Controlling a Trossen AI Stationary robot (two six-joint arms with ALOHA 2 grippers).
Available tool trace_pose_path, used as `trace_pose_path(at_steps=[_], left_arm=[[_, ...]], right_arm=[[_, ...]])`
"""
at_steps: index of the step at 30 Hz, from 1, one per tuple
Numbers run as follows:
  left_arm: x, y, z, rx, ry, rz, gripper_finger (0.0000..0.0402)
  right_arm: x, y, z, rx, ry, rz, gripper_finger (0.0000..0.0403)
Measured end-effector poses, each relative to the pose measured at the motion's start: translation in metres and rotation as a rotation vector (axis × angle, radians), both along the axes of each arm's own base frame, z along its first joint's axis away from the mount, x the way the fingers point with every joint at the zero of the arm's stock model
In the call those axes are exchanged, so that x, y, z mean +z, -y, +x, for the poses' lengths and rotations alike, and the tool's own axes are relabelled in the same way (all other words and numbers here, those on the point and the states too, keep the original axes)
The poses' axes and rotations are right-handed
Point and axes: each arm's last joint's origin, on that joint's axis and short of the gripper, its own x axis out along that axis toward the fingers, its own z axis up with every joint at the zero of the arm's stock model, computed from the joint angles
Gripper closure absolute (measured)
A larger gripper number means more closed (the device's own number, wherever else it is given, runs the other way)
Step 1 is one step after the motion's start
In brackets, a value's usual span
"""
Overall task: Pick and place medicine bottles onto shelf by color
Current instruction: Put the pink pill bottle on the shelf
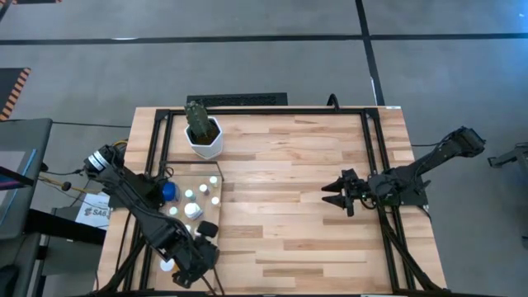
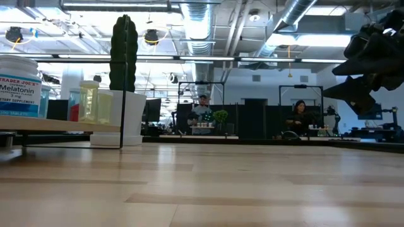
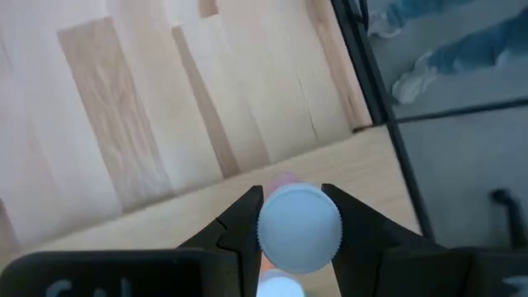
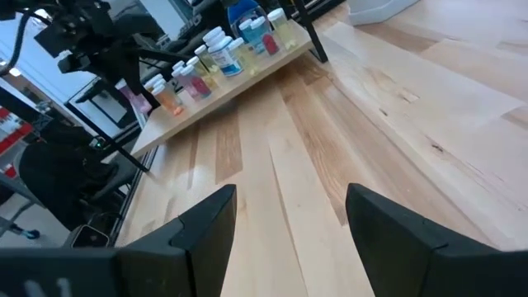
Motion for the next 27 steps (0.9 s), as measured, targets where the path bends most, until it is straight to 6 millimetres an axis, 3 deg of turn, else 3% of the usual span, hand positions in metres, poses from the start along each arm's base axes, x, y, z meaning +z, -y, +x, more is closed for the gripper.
trace_pose_path(at_steps=[8,18,27], left_arm=[[0.0,0.001,0.002,-0.148,0.056,0.053,0.0304],[0.0,0.0,0.0,-0.147,0.035,0.057,0.0304],[-0.018,0.0,-0.003,-0.165,0.02,0.035,0.0304]], right_arm=[[-0.001,0.0,0.0,0.0,-0.011,-0.005,0.0154],[-0.002,0.0,0.0,0.001,-0.018,-0.008,0.0154],[-0.002,0.0,0.0,0.001,-0.018,-0.008,0.0154]])
